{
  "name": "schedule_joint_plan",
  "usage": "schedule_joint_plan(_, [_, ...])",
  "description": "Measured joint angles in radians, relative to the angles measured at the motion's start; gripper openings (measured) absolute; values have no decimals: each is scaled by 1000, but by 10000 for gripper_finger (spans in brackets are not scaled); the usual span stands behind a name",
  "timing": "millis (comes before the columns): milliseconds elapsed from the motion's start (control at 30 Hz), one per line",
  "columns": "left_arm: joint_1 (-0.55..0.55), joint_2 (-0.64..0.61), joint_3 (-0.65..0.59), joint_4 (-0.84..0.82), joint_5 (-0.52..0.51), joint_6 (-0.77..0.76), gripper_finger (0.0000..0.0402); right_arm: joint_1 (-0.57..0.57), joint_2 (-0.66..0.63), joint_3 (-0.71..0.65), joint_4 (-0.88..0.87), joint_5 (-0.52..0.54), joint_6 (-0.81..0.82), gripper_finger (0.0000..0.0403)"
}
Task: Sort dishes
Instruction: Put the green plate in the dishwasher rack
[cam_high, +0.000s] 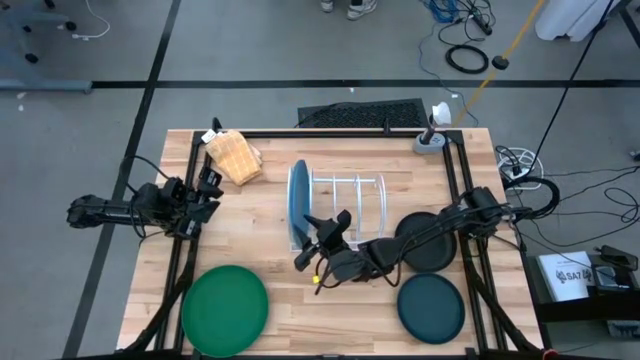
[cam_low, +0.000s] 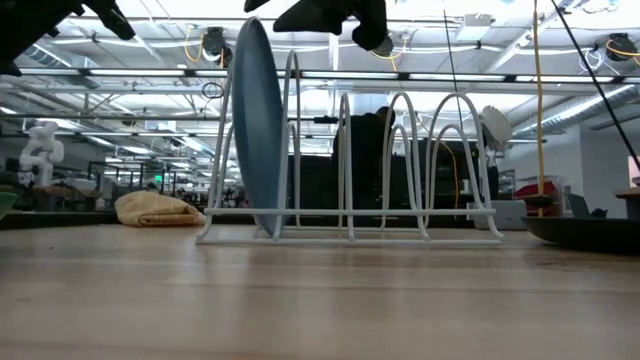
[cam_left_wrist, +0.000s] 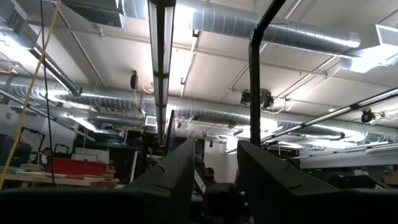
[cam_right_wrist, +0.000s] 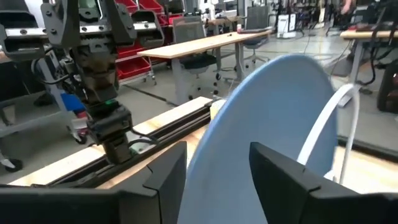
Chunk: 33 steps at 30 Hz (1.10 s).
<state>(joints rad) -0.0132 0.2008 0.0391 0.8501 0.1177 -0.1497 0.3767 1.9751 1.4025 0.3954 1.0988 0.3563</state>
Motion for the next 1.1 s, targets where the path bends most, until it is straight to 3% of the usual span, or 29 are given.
schedule_joint_plan(800, [0,0,0,-4,-3,0,132,32,-119,0,22,25,-438,169])
schedule_joint_plan(900, [0,0,0,-5,-3,0,132,55,-131,0,23,-77,-512,169])
schedule_joint_plan(1100, [0,0,0,-5,-6,6,132,106,-125,0,27,-431,-581,169])
